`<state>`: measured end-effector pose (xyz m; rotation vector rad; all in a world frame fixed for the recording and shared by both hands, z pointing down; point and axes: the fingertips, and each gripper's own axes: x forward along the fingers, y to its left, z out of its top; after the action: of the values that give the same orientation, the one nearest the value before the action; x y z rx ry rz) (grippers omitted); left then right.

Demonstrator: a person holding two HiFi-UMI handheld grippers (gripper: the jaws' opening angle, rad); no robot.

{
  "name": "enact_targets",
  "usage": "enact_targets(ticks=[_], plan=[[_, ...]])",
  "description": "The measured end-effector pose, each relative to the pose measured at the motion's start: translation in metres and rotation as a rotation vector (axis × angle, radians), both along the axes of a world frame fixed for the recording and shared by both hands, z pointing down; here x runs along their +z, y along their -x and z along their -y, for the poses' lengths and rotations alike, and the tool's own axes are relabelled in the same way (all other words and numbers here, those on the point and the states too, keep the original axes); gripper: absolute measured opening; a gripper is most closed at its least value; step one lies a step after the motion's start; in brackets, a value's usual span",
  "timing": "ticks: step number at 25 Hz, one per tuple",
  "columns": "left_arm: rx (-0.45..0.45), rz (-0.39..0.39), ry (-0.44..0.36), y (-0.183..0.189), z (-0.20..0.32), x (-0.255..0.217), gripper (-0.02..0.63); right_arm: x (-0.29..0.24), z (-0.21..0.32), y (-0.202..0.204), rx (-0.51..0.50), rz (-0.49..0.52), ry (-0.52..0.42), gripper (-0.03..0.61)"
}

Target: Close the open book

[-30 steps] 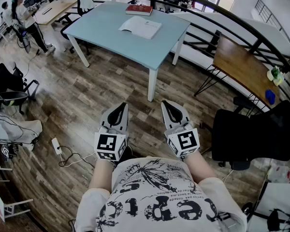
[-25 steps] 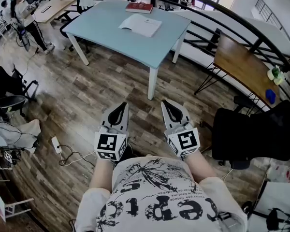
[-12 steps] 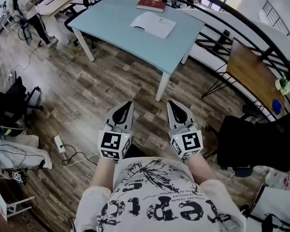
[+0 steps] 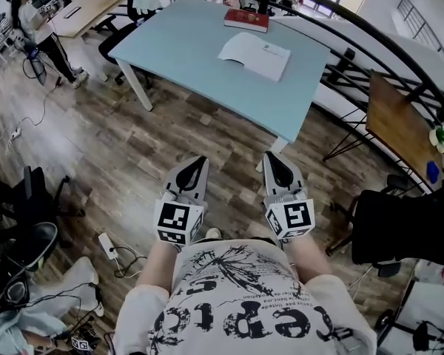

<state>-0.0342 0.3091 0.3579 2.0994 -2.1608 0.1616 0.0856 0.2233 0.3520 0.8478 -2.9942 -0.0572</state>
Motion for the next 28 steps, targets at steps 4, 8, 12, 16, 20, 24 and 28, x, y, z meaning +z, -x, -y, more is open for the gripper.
enact_targets(ticks=[4, 8, 12, 16, 20, 24, 28], plan=[[0.014, -0.012, 0.005, 0.048, 0.016, -0.004, 0.021, -0.005, 0.020, 0.045, 0.033, -0.012, 0.005, 0.011], [0.021, -0.041, 0.027, 0.082, 0.052, 0.006, 0.021, 0.008, 0.060, 0.079, 0.050, -0.046, 0.031, 0.011], [0.026, -0.038, 0.036, 0.107, 0.084, 0.024, 0.021, 0.023, 0.095, 0.101, 0.069, -0.039, 0.036, 0.011], [0.035, -0.035, 0.064, 0.132, 0.142, 0.037, 0.021, 0.036, 0.155, 0.126, 0.078, -0.039, 0.051, 0.011], [0.043, -0.026, 0.082, 0.161, 0.203, 0.041, 0.021, 0.040, 0.213, 0.156, 0.085, -0.049, 0.057, 0.011], [0.067, -0.030, 0.088, 0.189, 0.273, 0.040, 0.021, 0.034, 0.276, 0.184, 0.092, -0.046, 0.049, 0.011], [0.114, -0.022, 0.089, 0.201, 0.345, 0.036, 0.021, 0.029, 0.341, 0.194, 0.129, -0.045, 0.048, 0.011]])
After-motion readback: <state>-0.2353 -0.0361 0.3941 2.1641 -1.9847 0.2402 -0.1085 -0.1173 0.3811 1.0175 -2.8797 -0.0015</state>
